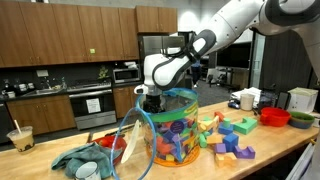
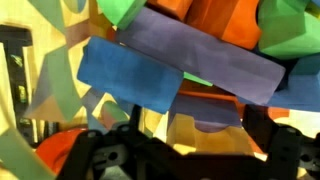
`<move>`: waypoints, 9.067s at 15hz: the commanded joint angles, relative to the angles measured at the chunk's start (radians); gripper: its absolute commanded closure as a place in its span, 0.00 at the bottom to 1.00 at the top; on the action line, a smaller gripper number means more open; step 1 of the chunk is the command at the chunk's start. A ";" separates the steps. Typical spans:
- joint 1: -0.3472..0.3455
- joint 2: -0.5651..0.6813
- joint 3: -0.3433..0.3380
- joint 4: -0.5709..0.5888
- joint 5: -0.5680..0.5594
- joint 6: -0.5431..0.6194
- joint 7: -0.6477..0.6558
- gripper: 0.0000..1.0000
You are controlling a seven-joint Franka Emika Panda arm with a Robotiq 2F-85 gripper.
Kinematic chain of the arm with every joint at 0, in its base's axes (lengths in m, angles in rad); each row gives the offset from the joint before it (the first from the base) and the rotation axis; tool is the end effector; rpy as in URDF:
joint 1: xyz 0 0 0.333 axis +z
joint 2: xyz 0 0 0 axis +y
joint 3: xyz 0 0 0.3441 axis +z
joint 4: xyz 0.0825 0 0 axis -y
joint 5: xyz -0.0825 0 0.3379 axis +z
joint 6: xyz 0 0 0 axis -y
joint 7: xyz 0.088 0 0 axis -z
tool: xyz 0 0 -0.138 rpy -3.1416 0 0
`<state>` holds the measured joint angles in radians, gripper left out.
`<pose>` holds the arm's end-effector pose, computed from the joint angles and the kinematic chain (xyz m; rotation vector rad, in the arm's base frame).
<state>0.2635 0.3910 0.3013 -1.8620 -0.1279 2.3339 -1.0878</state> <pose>0.5348 0.3149 0.3497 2.0522 2.3583 0.1596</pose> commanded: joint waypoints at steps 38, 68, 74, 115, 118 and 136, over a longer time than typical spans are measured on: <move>-0.005 -0.051 -0.064 0.008 -0.216 0.024 0.105 0.00; -0.021 -0.011 -0.064 -0.034 -0.310 0.248 0.163 0.00; -0.023 -0.004 -0.052 -0.067 -0.283 0.223 0.151 0.00; -0.087 -0.094 -0.044 0.060 -0.129 -0.101 -0.157 0.84; -0.096 -0.105 -0.049 0.123 -0.060 -0.217 -0.226 0.84; -0.098 -0.070 -0.123 0.515 -0.125 -0.654 -0.348 0.84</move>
<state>0.1636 0.3006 0.1926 -1.4254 -0.2172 1.7354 -1.4052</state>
